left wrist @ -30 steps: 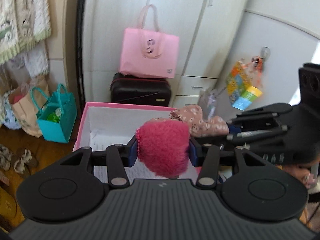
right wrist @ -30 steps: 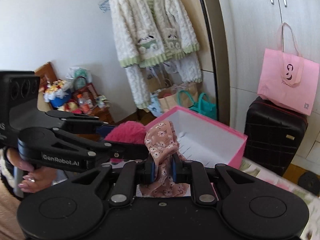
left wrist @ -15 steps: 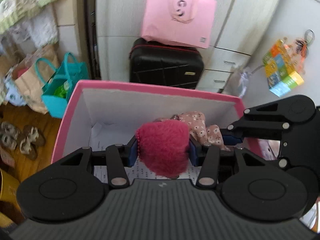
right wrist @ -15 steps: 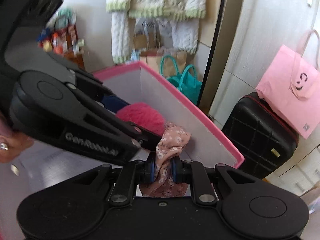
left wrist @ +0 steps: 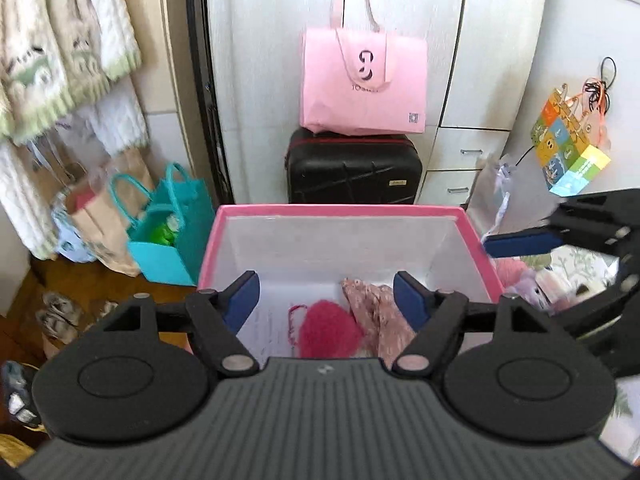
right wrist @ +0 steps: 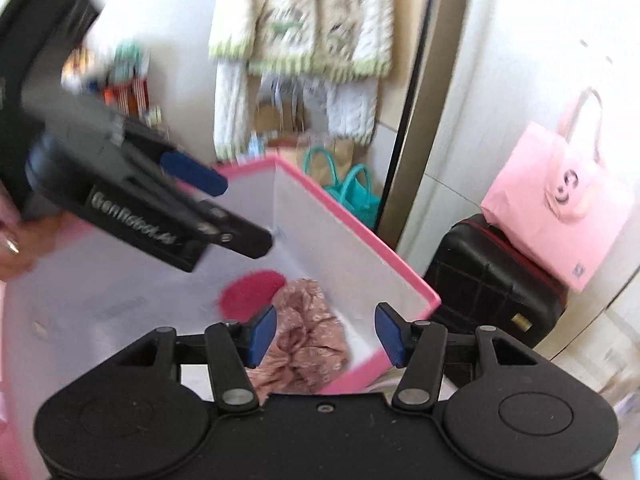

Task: Organize soft objects
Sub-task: 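Open both tools to drop the pompom and scrunchie into the shoebox, then move both tools back toward the white mesh puff and green ball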

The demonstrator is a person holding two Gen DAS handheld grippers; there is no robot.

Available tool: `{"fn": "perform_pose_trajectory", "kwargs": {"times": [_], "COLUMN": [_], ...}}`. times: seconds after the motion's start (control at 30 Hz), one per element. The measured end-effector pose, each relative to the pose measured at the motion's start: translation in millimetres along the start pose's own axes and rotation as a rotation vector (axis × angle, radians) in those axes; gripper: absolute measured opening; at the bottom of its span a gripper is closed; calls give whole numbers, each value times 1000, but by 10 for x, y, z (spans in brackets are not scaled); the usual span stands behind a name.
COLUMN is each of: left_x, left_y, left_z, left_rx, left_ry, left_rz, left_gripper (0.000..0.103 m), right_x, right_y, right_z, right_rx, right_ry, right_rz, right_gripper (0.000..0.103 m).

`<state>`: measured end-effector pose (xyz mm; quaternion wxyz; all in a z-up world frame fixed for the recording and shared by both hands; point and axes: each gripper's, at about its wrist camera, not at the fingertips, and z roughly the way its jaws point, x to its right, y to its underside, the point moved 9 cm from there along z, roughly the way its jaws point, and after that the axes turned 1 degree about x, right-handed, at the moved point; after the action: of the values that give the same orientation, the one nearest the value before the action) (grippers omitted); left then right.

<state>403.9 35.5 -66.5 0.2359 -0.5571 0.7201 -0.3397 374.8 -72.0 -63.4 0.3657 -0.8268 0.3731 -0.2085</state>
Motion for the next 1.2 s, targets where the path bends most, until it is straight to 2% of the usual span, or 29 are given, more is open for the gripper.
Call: {"fn": "perform_pose_trajectory", "kwargs": {"times": [0.2, 0.33, 0.53, 0.8, 1.2], "left_x": [196, 416, 824, 1300, 1880], "left_y": [98, 194, 370, 611, 1132], "left_z": [-537, -896, -1298, -1761, -2036], "left_rx": [28, 57, 46, 2, -71], "left_ry": [-16, -6, 58, 183, 283], "left_rz": [53, 91, 153, 207, 334], "left_gripper": [77, 83, 83, 83, 83], "right_x": [122, 124, 93, -50, -236], "right_y": [171, 362, 581, 815, 1228], "right_z": [-722, -1080, -1523, -2002, -2437], "right_rx": [89, 96, 92, 87, 97], "right_ry": [-46, -24, 2, 43, 99], "right_rz": [175, 212, 270, 283, 283], "right_gripper": [60, 60, 61, 62, 62]}}
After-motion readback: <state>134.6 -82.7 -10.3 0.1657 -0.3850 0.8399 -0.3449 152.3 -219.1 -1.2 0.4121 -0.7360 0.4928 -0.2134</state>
